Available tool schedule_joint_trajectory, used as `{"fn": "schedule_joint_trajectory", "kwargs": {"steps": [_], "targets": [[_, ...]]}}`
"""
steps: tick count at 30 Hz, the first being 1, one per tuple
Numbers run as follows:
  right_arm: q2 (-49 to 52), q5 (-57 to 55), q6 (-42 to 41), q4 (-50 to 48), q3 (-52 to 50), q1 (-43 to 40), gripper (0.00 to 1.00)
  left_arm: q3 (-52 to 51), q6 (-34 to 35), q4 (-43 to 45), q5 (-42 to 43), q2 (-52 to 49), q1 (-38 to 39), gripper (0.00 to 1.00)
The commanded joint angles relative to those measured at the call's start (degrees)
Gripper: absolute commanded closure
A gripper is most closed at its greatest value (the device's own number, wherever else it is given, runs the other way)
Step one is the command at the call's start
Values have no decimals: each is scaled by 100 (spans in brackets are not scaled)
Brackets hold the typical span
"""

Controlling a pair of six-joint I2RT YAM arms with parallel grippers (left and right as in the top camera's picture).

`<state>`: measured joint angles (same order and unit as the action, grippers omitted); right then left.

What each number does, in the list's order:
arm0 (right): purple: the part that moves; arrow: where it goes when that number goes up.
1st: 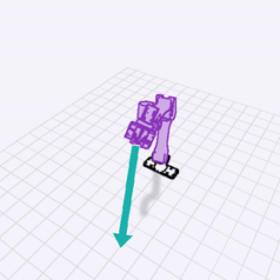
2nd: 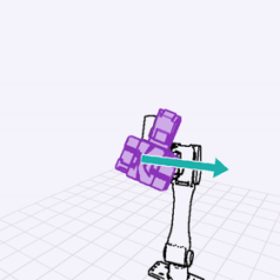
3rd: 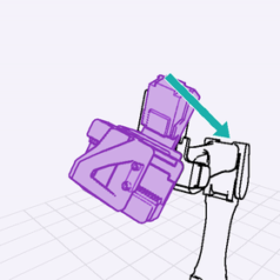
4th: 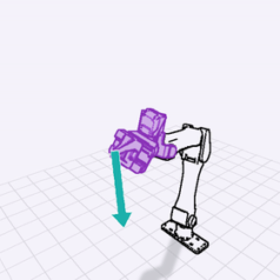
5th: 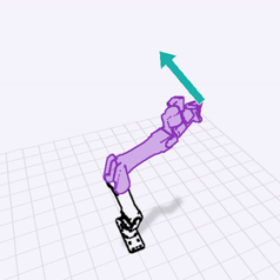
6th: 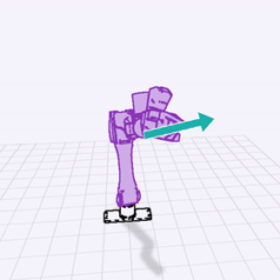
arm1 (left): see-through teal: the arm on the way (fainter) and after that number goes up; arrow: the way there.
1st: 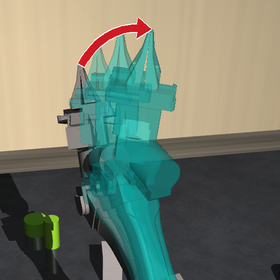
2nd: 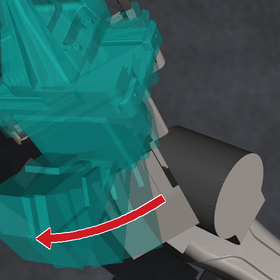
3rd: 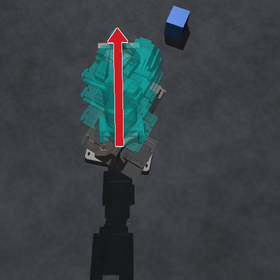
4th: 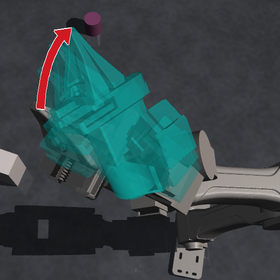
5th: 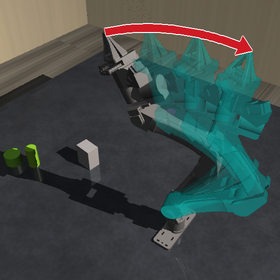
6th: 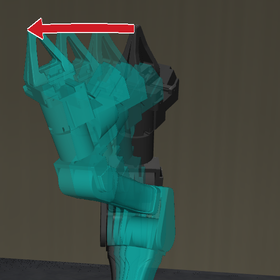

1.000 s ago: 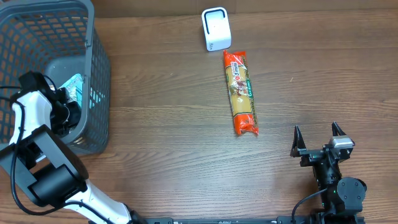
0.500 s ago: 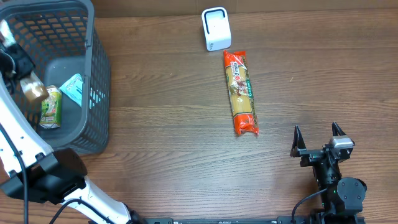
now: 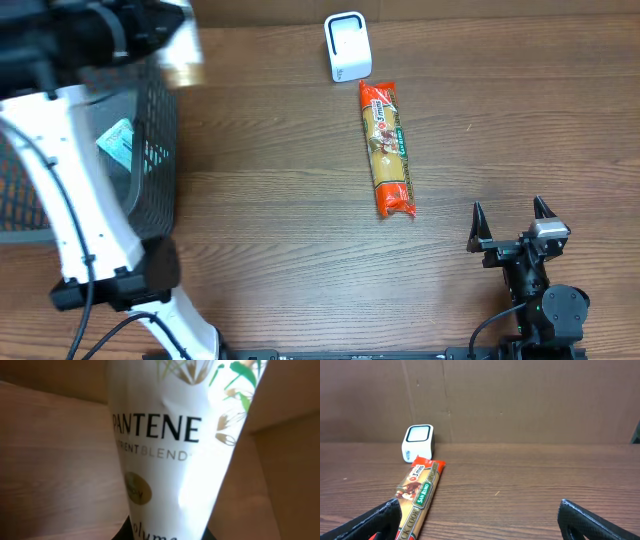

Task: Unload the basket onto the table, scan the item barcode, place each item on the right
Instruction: 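Carry the Pantene tube with the left gripper and set it beside the pasta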

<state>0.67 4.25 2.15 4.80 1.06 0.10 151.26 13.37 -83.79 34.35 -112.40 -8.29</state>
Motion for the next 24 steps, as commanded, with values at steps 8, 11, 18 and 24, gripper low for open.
{"fn": "schedule_joint_trajectory", "kwargs": {"steps": [8, 11, 18, 24], "targets": [[-50, 28, 70, -24, -59, 22, 0, -557, 1840, -1285, -3899, -540, 2771, 96], [-50, 28, 70, -24, -59, 22, 0, -1027, 2234, -1019, -3939, -927, 3174, 96], [-50, 28, 70, -24, -59, 22, 0, -1585, 2806, -463, -3897, -2103, 3886, 96], [-50, 28, 70, -24, -59, 22, 0, -1600, 2778, -142, -3451, -2892, 4201, 96]]}}
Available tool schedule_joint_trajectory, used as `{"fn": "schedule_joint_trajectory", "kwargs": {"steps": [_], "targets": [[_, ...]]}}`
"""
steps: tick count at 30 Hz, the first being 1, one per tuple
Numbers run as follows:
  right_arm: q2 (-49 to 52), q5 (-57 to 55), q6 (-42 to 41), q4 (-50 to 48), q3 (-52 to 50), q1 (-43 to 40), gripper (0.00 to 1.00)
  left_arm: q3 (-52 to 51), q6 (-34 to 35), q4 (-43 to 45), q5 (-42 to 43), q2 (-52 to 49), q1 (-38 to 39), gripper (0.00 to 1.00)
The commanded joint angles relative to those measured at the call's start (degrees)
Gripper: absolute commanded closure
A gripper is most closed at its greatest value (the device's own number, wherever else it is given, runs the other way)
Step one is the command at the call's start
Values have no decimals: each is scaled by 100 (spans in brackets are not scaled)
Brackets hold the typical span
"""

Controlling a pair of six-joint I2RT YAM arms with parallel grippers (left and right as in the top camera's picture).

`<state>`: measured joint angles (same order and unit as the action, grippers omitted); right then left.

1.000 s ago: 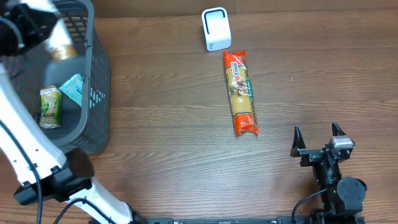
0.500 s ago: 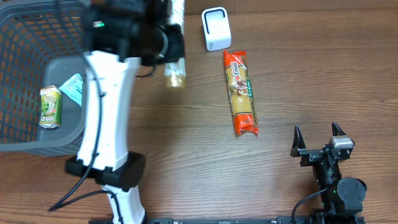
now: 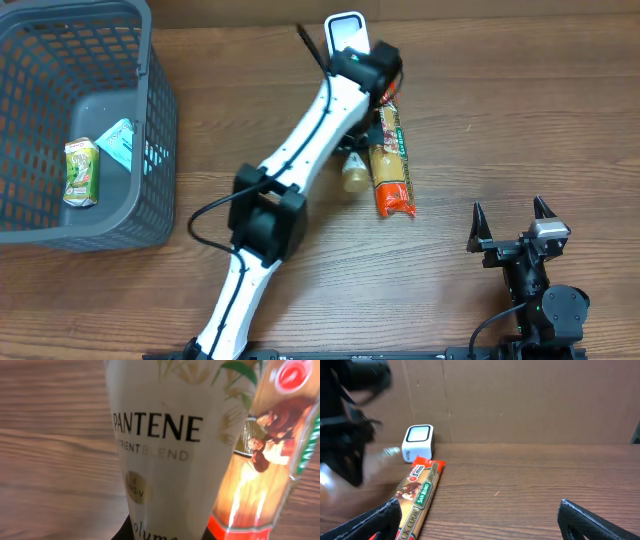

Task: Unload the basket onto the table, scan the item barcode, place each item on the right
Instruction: 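Carry the Pantene tube with the left gripper and set it beside the pasta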

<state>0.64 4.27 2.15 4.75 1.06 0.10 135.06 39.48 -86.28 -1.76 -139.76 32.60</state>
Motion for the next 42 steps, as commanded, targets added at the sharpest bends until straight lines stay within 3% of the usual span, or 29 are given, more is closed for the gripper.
{"fn": "schedule_joint_trajectory", "kwargs": {"steps": [1, 14, 15, 16, 17, 18, 20, 23, 25, 29, 33, 36, 37, 42], "targets": [[-48, 26, 72, -20, -59, 22, 0, 20, 162, 142, 149, -225, 146, 96], [-48, 26, 70, -20, -59, 22, 0, -2, -92, 188, -417, -245, 153, 95], [-48, 28, 70, -20, -59, 22, 0, -2, -92, 221, -415, -247, 162, 92], [-48, 26, 72, -20, -59, 22, 0, -2, -92, 273, -417, -245, 175, 79], [-48, 26, 70, -20, -59, 22, 0, -2, -92, 302, -417, -245, 186, 75], [-48, 26, 70, -20, -59, 22, 0, -2, -96, 369, -450, -247, 192, 82], [-48, 26, 70, -20, -59, 22, 0, -31, -96, 540, -608, -247, 192, 85], [-48, 26, 70, -20, -59, 22, 0, -35, -96, 599, -619, -245, 184, 73], [-48, 26, 70, -20, -59, 22, 0, -2, -98, 525, -570, -197, 170, 74], [-48, 26, 70, -20, -59, 22, 0, 608, -595, 48, -116, 76, 13, 74], [-48, 26, 70, -20, -59, 22, 0, 1858, -815, -680, -142, 472, -282, 74], [-48, 26, 70, -20, -59, 22, 0, 2579, -1392, -1054, -177, 876, -568, 73], [-48, 26, 70, -20, -59, 22, 0, 2662, -1598, -1054, -118, 1169, -728, 67], [-48, 26, 70, -20, -59, 22, 0, 2629, -2199, -1054, -136, 2120, -1316, 57]]}}
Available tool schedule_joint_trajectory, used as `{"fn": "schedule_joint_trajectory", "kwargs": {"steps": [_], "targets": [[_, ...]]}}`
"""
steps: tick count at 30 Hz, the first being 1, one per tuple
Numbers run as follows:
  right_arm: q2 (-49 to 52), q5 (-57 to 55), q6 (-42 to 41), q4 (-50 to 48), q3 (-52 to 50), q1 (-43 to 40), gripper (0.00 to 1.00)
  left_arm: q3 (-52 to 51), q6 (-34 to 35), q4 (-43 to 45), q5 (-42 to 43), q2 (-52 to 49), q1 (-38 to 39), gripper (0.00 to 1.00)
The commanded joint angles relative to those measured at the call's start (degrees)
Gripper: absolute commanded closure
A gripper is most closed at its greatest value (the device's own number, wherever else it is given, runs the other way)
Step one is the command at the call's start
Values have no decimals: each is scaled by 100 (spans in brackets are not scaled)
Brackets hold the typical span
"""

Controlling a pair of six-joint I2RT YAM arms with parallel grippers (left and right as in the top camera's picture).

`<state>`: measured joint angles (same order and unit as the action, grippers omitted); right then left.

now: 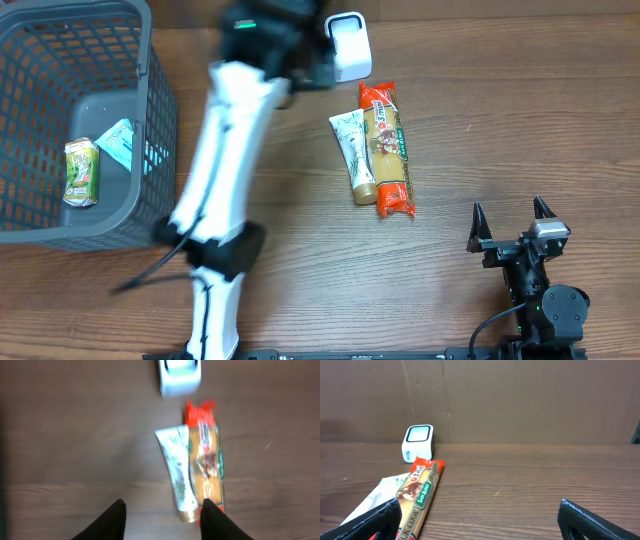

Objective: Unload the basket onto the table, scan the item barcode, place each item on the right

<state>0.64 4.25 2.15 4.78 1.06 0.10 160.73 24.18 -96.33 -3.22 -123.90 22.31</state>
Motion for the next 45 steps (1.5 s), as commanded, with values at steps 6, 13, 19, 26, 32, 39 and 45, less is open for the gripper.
{"fn": "schedule_joint_trajectory", "kwargs": {"steps": [6, 13, 19, 26, 32, 39, 45], "targets": [[-48, 28, 70, -22, -59, 22, 0, 61, -739, -48, -330, 1537, -1687, 56], [-48, 28, 70, -22, -59, 22, 0, -315, -334, -46, -310, 1659, -3910, 44], [-48, 28, 70, -22, -59, 22, 0, -1384, -293, 210, -299, 1447, -4784, 28], [-48, 28, 70, -22, -59, 22, 0, -2251, -317, 710, 525, 789, -4975, 27], [-48, 28, 70, -22, -59, 22, 0, -2304, -315, 667, 557, -249, -4850, 27], [-48, 28, 70, -22, -59, 22, 0, -2304, 144, 695, 297, -1123, -4830, 31], [-48, 28, 70, -22, -59, 22, 0, -2306, 291, 713, -22, -1370, -4811, 30]]}}
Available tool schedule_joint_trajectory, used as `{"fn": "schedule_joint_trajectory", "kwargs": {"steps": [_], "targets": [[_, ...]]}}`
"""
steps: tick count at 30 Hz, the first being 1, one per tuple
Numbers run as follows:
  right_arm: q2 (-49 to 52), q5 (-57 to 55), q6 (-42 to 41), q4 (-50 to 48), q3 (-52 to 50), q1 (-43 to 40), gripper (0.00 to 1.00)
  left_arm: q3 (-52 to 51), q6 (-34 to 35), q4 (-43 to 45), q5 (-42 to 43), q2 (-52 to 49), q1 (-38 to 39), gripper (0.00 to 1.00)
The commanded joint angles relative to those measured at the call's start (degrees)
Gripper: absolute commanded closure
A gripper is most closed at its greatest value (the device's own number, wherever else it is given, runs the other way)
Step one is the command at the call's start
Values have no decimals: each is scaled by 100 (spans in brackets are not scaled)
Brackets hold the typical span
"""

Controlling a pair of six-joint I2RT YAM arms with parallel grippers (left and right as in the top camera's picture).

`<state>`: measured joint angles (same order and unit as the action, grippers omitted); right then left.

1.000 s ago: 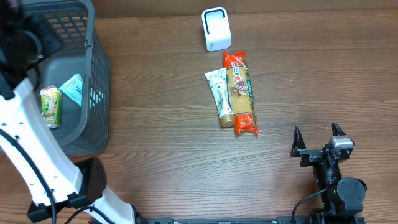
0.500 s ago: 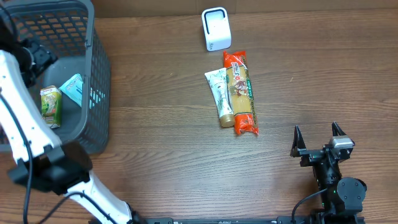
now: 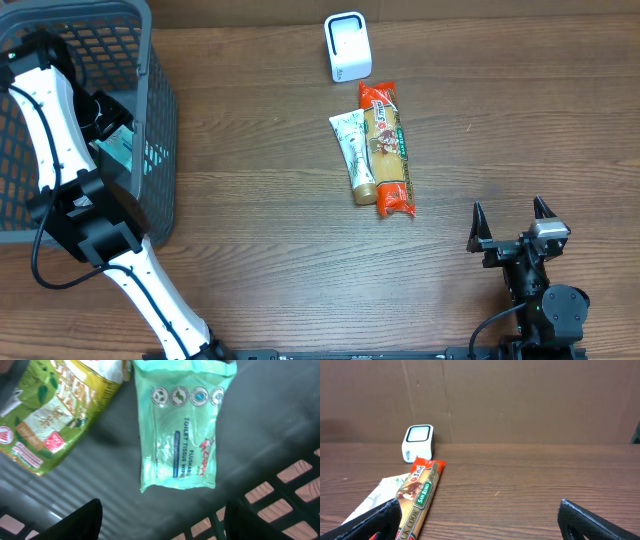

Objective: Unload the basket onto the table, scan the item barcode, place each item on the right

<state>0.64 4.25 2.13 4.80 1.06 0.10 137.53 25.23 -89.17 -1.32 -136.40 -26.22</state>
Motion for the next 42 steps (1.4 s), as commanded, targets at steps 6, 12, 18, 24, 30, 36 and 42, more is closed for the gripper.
{"fn": "schedule_joint_trajectory", "kwargs": {"steps": [6, 12, 18, 24, 30, 36, 42], "targets": [[-48, 28, 72, -24, -59, 22, 0, -48, 229, 87, -229, -310, 94, 39], [-48, 28, 72, -24, -59, 22, 0, -413, 138, 450, -225, -398, 177, 33], [-48, 28, 72, -24, -59, 22, 0, -916, 227, 811, -227, -398, 192, 24], [-48, 28, 72, -24, -59, 22, 0, -1073, 79, 822, -356, -398, 186, 35], [-48, 28, 72, -24, -59, 22, 0, -658, -212, 232, -354, -175, 179, 44], [-48, 28, 72, -24, -59, 22, 0, 162, -304, -527, -356, 236, 179, 42], [-48, 28, 72, -24, -59, 22, 0, 273, -619, -767, -304, 798, 179, 39]]}}
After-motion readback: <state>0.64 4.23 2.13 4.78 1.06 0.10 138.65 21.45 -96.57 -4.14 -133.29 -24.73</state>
